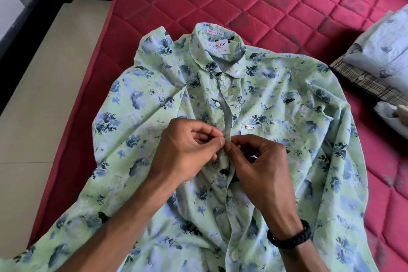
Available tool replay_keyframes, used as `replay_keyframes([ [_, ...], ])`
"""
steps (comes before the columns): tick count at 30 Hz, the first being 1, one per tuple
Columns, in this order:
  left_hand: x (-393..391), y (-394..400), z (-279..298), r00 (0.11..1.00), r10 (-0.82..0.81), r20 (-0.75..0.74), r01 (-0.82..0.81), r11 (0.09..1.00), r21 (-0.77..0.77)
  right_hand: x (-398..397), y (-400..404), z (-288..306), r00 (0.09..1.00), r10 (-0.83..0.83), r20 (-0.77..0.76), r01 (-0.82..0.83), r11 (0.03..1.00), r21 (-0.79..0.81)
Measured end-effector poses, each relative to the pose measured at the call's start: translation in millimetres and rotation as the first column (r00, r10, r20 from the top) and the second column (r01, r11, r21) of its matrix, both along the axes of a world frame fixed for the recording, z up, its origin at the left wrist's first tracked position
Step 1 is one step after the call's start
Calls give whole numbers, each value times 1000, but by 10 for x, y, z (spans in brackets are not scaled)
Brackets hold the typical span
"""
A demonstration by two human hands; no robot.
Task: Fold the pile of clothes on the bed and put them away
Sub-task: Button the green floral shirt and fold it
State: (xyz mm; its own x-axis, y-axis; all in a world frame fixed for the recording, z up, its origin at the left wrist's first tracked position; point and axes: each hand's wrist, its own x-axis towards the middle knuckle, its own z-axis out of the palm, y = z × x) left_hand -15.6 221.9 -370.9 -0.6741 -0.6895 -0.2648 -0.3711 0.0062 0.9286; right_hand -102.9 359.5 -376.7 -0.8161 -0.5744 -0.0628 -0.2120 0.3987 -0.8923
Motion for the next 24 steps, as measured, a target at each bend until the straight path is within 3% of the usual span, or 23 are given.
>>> replay_keyframes([
  [10,7,-50,-4,998,-61,-29,65,987,144,-119,58,44,914,71,399,-27,993,-115],
  [15,15,-49,-14,998,-48,-40,53,987,153,-116,52,86,938,88,335,-71,995,-63],
  [19,4,13,-61,999,39,-18,-38,999,31,-91,55,139,930,158,333,-139,987,-81],
  [24,3,43,-117,994,105,-4,-105,994,-29,5,24,212,970,240,46,-243,967,77],
])
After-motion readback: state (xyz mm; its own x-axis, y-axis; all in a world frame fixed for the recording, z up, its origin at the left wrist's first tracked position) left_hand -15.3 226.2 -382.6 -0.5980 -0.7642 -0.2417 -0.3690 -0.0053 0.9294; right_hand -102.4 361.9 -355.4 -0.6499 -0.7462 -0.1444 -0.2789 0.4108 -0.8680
